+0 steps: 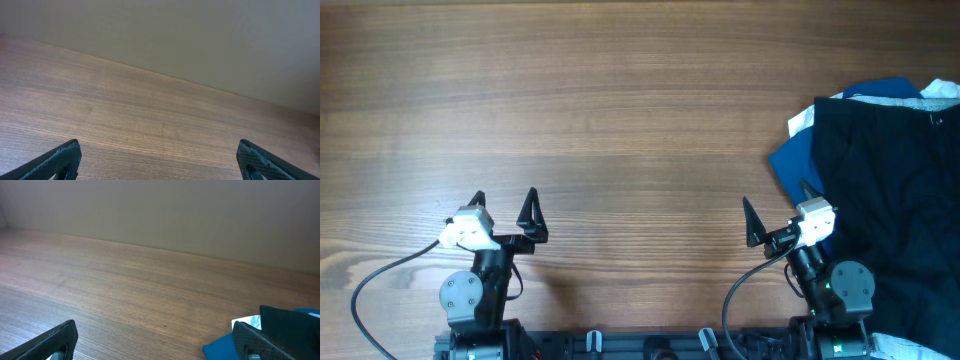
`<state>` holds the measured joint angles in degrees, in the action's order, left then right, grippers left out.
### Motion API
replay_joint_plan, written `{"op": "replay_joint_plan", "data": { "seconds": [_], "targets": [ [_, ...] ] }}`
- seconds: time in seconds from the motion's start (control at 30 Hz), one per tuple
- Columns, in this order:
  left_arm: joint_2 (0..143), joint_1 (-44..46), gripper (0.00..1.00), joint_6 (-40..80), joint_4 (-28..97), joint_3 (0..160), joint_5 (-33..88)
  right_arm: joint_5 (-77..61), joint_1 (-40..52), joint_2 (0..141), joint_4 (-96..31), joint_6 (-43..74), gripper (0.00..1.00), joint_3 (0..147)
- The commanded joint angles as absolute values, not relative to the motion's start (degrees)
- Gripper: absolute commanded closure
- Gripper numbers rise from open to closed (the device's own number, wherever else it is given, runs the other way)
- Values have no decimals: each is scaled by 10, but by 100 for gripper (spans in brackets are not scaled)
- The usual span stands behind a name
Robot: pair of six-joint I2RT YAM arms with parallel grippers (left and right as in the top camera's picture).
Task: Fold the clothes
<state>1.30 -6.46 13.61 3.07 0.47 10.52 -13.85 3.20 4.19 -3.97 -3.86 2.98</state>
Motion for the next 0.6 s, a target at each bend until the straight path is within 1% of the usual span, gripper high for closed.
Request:
{"op": "replay_joint_plan", "data": {
  "seconds": [0.0, 0.53, 0.57],
  "targets": [
    [15, -61, 0, 122, 35, 3, 98, -135, 30, 44, -38, -30, 0, 24],
    [15, -61, 0, 121, 35, 3, 97, -135, 30, 44, -38, -30, 0, 24],
    [15, -62, 0, 118, 22, 3, 70, -135, 30, 44, -38, -30, 0, 24]
  ]
}}
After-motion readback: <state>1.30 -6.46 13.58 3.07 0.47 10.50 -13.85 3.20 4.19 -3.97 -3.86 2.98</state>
